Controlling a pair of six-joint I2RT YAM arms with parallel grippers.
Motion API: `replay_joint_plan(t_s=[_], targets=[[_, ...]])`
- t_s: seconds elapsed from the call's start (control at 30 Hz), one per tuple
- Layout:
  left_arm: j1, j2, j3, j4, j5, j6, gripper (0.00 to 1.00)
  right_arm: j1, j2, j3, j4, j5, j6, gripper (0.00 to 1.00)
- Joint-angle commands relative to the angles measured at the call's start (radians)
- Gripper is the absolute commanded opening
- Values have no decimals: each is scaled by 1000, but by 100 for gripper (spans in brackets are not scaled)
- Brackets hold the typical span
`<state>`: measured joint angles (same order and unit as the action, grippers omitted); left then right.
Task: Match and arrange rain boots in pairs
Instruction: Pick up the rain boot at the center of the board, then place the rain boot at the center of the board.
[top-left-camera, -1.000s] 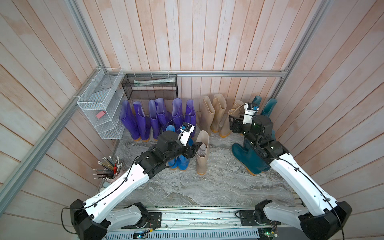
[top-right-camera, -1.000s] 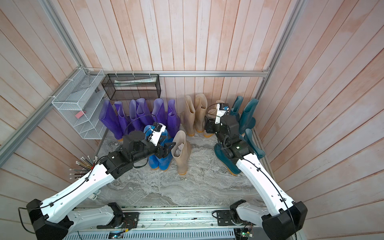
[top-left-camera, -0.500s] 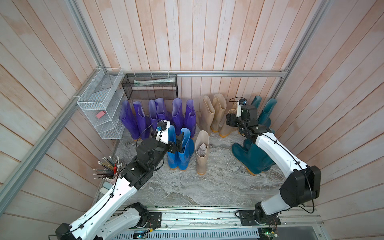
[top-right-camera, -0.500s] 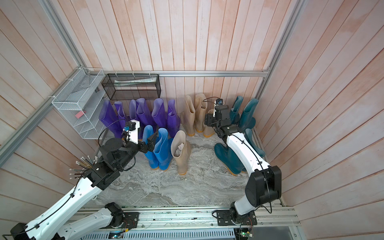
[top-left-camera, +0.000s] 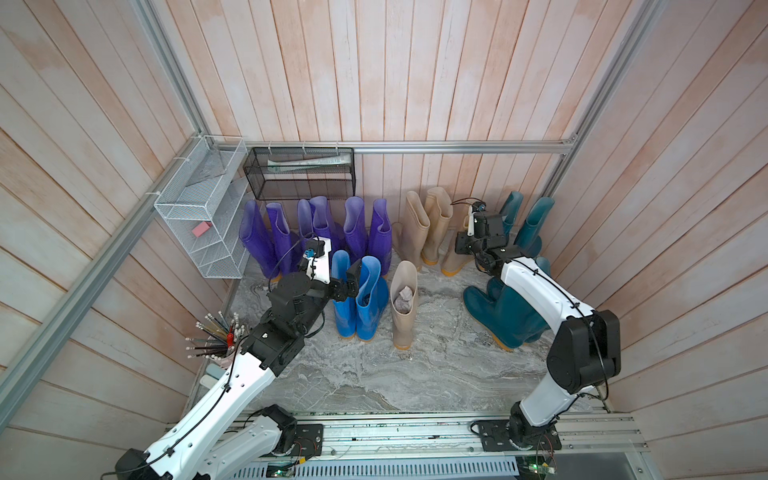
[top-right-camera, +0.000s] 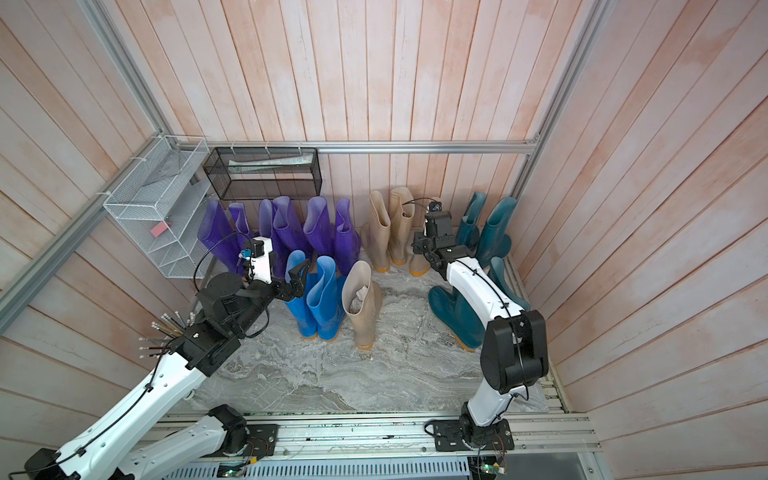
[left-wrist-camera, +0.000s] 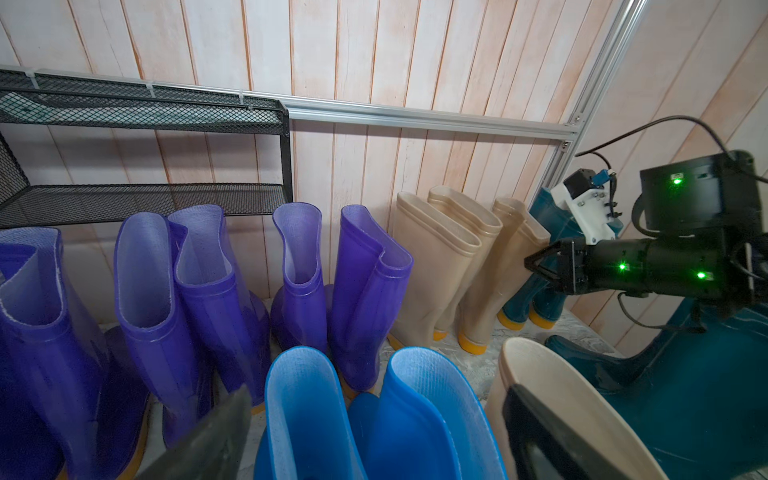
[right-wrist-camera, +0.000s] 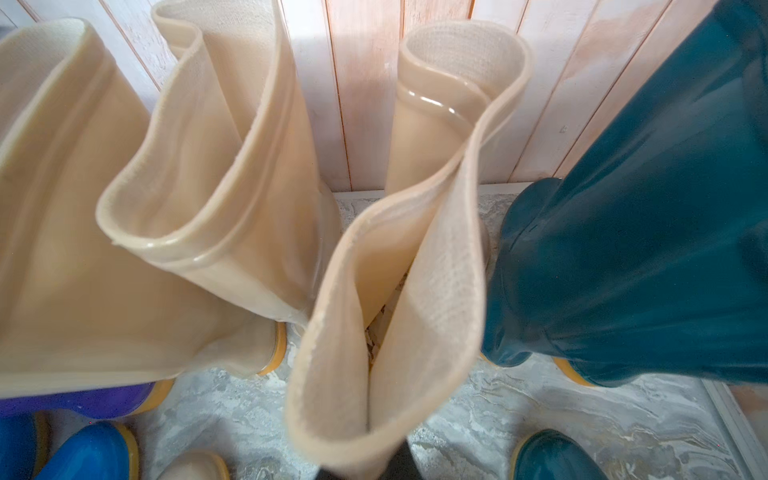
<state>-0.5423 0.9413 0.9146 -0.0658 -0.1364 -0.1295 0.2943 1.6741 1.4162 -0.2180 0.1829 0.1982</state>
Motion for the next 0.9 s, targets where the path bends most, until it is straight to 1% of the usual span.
replay_joint_plan(t_s=[0.0,0.13,0.27,0.33,0.4,0.53,0.6,0.73,0.87], targets=[[14,5,-15,19,30,-18,96,-3,-67,-19,40,8,-11,0],[26,5,-16,23,53,-31,96,-1,-123,-50,26,-92,15,0],[29,6,-17,26,66,-36,95,2,-225,-140,61,-204,36,0],[30,9,-17,26,75,-42,95,2,-259,-159,51,-261,40,0],[32,11,-17,26,85,-45,95,7,-283,-168,22,-290,53,0],[31,9,-19,26,87,-50,95,42,-365,-218,-20,-320,59,0],[32,7,-20,27,89,-48,94,58,-410,-246,-32,-367,61,0],[32,10,-19,29,92,-48,94,99,-492,-305,-64,-503,57,0],[32,13,-20,30,99,-51,94,136,-549,-342,-144,-560,35,0]])
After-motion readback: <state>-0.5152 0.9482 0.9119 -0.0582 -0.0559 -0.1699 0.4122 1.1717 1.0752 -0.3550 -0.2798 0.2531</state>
